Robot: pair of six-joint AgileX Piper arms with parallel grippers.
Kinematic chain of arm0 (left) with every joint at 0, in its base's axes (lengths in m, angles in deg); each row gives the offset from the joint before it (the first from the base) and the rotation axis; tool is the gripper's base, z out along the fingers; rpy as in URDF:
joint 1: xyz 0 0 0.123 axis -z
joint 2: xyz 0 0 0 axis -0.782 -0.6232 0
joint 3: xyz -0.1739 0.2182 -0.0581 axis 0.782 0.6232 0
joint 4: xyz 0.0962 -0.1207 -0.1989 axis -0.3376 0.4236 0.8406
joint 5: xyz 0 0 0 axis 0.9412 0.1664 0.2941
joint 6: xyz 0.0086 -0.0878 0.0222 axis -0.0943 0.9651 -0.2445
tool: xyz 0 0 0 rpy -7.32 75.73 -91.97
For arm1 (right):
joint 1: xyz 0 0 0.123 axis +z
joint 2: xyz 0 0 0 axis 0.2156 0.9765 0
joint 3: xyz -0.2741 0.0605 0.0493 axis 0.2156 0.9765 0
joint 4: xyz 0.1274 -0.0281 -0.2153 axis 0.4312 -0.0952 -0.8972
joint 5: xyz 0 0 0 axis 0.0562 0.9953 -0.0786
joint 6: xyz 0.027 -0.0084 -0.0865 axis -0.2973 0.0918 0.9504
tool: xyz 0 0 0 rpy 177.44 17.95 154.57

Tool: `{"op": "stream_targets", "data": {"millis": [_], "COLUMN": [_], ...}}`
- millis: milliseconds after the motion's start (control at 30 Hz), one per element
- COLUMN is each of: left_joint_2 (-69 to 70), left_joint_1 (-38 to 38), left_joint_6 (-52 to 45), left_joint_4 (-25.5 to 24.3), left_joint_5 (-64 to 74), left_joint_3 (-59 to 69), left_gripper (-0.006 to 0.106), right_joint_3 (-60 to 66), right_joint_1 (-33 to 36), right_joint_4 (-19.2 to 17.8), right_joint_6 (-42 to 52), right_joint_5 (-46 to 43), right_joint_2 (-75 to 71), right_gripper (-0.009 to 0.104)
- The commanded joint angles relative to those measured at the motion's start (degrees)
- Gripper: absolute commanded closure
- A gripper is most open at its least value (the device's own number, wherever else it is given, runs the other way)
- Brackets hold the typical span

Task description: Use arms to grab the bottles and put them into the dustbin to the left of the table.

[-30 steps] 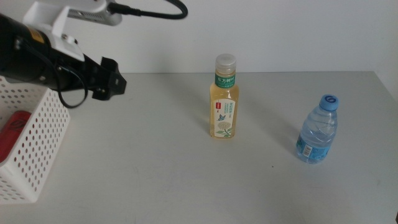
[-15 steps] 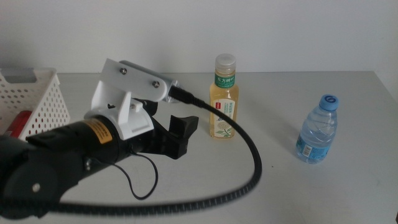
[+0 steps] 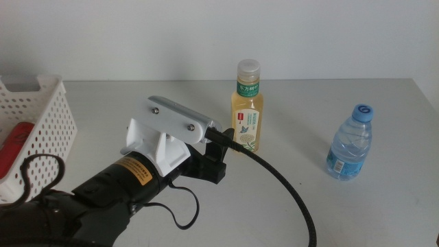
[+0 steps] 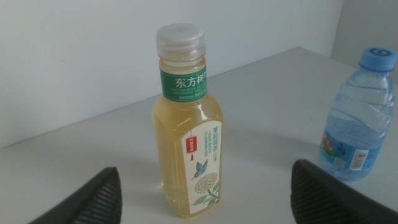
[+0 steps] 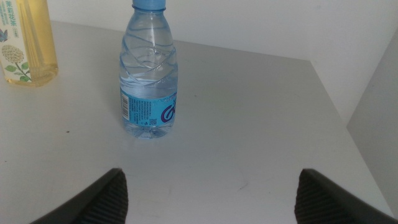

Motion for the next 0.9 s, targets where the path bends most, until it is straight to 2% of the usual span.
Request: {"op": "stream_targets", "data": {"millis": [0,733,867], "left_joint_2": [-0.87,-24.74,-27.71], "left_joint_1": [0.44,0.40,0.33], "left_joint_6": [0.33,0.33,0.33], "left_joint_4": [-0.21,1.12,3.30], "left_joint_5": [-8.19,-15.17,-15.91], "left_joint_3": [-1.37,-19.41,-22.35], "left_gripper": [0.008,0.008,0.008], "right_joint_3": [-0.56,-0.56,-0.56], "right_joint_1": [-0.29,-0.29,-0.29], "right_joint_4": [-0.27,-0.27,-0.27], "right_joint_6": [0.71,0.71,0.71], "right_joint_5": [-4.09,-4.09,-4.09], "right_joint_2": [-1.24,-1.24,-1.24], "right_gripper": [0.025,0.025,0.025]}}
